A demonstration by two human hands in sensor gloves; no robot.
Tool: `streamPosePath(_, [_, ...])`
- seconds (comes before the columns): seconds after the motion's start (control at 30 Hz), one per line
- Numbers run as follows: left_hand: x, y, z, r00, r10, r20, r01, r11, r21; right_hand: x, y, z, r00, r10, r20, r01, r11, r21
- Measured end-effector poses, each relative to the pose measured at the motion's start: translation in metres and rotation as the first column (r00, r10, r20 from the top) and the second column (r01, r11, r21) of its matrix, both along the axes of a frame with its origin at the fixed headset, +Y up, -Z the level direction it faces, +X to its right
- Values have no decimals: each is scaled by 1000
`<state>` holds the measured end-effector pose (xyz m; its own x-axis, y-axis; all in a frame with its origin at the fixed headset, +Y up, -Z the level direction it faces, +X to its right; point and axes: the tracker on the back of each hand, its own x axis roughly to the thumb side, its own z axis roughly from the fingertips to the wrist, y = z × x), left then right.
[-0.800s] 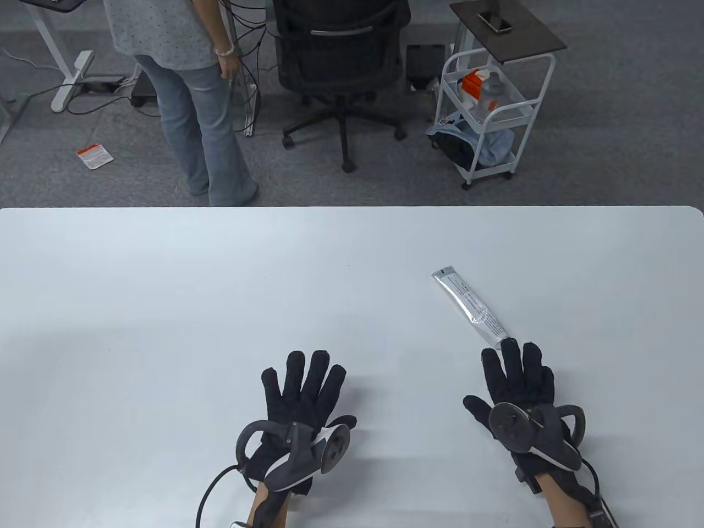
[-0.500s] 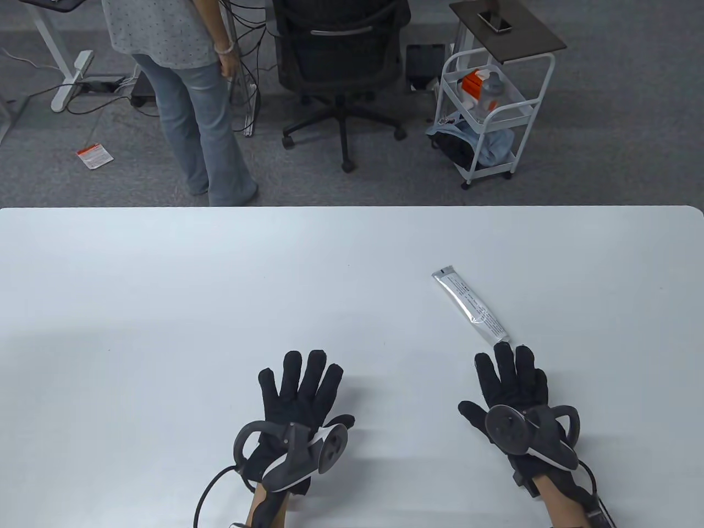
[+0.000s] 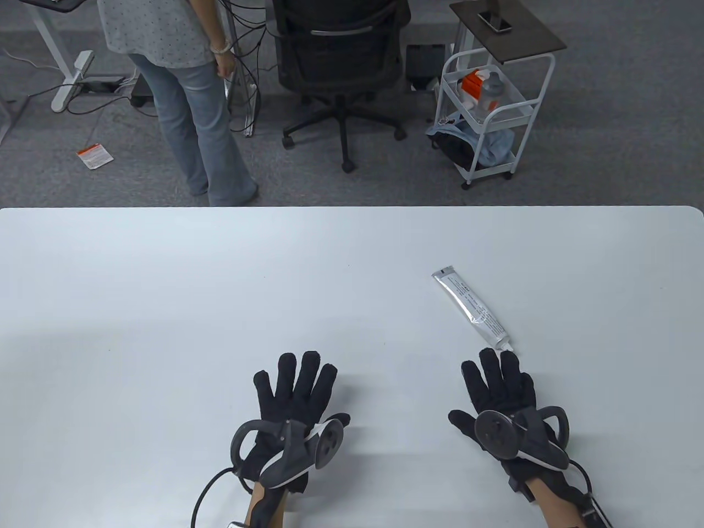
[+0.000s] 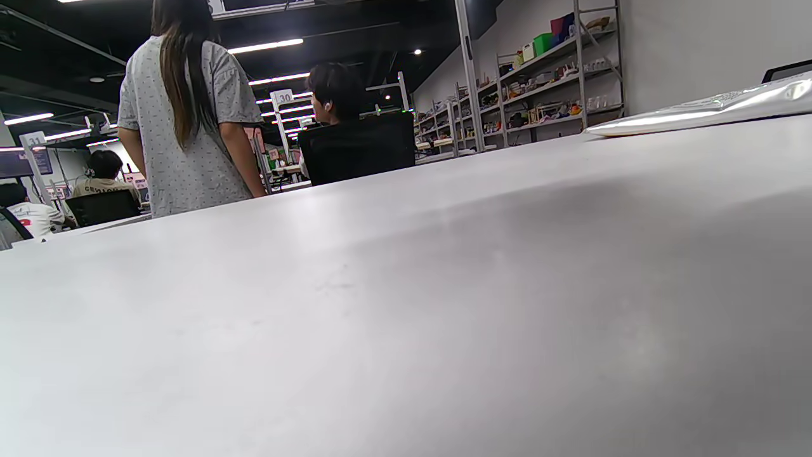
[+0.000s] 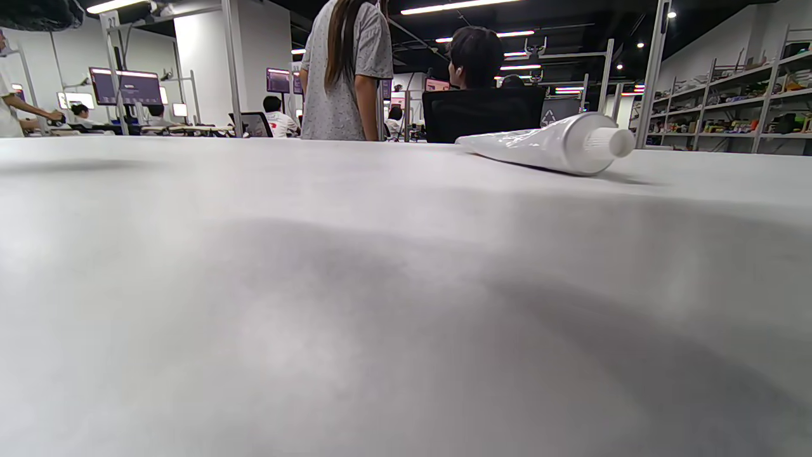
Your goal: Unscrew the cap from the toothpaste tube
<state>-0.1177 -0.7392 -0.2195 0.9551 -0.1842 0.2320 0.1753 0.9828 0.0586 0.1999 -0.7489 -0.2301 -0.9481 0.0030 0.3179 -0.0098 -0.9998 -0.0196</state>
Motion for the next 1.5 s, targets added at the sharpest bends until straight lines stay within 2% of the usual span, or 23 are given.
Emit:
streamPosePath(0.33, [0,2,1,999,31,23,-30,999,-14,0,-1,0,1000,-5,-2,5,1000,-20])
streamPosePath(1.5, [3,1,1,1000,-8,12,8,1000,-10,-2,-3,1,1000,29,-2,-29,999,-28])
